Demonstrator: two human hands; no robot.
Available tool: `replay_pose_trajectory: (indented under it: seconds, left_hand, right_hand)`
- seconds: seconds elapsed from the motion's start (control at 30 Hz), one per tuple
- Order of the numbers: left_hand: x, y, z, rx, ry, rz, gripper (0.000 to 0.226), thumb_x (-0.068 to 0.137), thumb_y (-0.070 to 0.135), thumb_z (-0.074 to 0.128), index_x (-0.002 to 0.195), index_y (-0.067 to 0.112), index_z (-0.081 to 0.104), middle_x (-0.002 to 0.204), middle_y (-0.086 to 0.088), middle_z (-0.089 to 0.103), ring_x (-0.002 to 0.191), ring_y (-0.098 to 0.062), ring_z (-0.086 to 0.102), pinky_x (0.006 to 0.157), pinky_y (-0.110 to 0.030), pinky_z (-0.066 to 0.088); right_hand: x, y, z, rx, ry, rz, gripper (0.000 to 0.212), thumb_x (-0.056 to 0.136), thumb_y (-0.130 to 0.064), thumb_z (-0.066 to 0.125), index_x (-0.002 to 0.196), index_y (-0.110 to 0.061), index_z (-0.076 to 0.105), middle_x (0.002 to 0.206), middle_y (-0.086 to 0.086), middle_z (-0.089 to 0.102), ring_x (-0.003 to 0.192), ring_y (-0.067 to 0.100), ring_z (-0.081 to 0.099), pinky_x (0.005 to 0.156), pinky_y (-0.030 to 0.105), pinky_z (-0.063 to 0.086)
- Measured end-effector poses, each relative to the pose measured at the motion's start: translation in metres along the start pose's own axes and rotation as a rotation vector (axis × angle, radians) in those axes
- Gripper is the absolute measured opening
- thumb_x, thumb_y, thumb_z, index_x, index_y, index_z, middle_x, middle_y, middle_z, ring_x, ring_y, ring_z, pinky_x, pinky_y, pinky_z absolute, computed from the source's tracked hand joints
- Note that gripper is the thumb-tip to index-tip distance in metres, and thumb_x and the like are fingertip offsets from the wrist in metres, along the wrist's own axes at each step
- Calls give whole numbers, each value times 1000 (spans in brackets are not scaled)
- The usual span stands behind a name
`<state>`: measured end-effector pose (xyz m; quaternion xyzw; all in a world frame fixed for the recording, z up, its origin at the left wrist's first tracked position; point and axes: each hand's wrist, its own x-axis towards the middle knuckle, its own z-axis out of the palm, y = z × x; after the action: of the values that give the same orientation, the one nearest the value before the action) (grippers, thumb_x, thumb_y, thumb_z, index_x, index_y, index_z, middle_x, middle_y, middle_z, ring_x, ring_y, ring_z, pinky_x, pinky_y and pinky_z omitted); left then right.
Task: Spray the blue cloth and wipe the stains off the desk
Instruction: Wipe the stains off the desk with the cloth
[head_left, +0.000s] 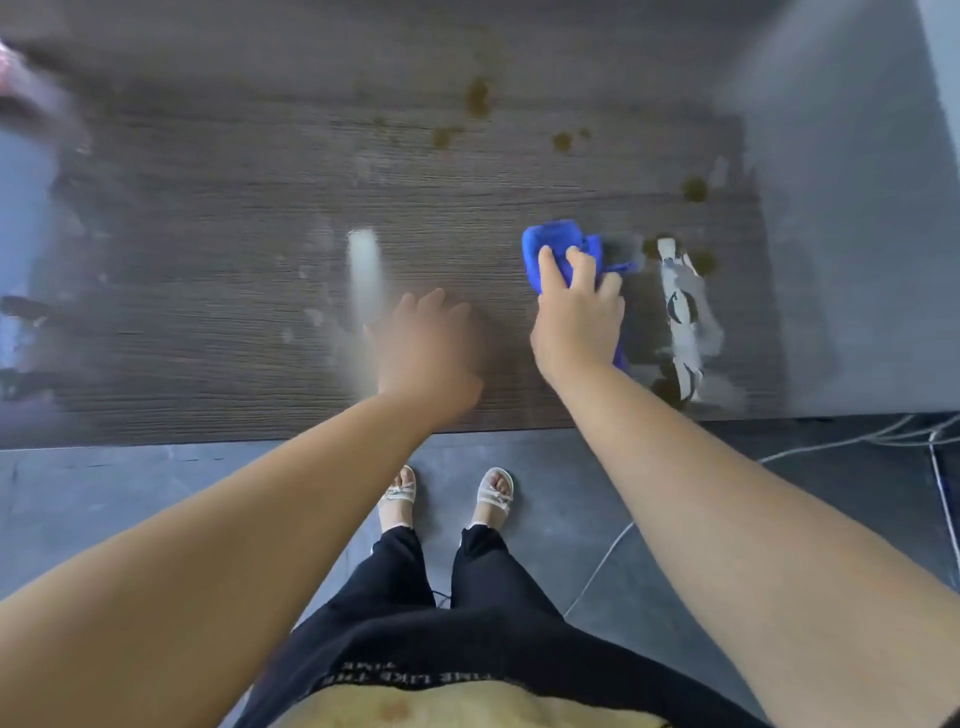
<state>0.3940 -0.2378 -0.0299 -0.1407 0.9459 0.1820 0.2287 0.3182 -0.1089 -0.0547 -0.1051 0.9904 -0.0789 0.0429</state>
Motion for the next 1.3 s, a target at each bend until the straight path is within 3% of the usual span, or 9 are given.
replay_pose_trajectory:
  seconds: [0.07,0.17,0.37,0.5,0.6,0.83,0.97,1.1,1.3]
  left_hand:
    - [-1,-2,1,18,14,9,81,78,39,61,145,29,17,155,0,8,143,-28,-1,111,-61,4]
    - [-1,-3,1,42,8,24,80,78,37,58,146,29,16,155,0,7,143,-29,-1,112,-61,6]
    - [1,-1,-4,82,-50,23,76,84,34,52,147,29,11,156,-1,2,143,-30,-5,111,-63,5]
    - [0,-5,-3,55,-19,34,74,84,30,53,147,28,15,156,1,6,143,-29,-1,112,-62,7]
    - [0,-7,-4,70,-38,51,74,85,30,52,147,30,12,156,2,5,143,-28,-2,112,-60,8]
    - [-2,-12,-12,79,-68,69,76,85,31,53,148,25,11,156,5,3,143,-25,0,115,-55,11]
    - [-3,-18,-11,132,-98,103,75,88,30,51,148,21,7,157,6,-4,144,-23,-5,116,-53,8]
    - [-4,-20,-11,124,-111,117,73,88,29,48,149,20,7,157,5,-6,145,-23,-6,116,-52,6]
    - [-4,-21,-11,97,-113,119,69,90,29,46,148,21,9,157,7,-4,144,-21,-5,117,-50,6]
  right_hand:
    - [-35,3,5,23,19,-238,61,71,-4,69,130,-16,55,133,13,52,92,42,53,73,43,46]
    - [-48,48,0,-61,11,-420,63,68,-3,72,127,-20,58,129,8,57,87,40,54,71,41,47]
    - [1,22,-7,-47,-30,49,56,93,-16,48,146,-24,29,152,5,25,115,36,38,93,43,34]
    - [-57,-5,5,-11,20,-311,60,70,-5,66,128,-18,57,129,10,56,85,38,54,68,39,46]
    - [-71,41,2,-74,22,-457,61,68,-3,64,127,-19,58,126,7,59,81,38,54,64,39,47]
    - [12,13,-7,-67,-22,20,58,93,-15,48,146,-24,28,151,5,24,118,37,35,94,43,33]
    - [-4,-22,6,-46,-63,-221,57,90,-12,49,144,-23,33,150,6,30,113,38,40,88,43,34]
    - [-28,31,5,-71,2,-478,60,74,-3,65,131,-19,54,133,8,53,90,43,52,72,44,44]
    - [15,7,-1,-65,-14,-15,56,92,-16,50,144,-25,31,148,4,29,115,37,38,91,43,35]
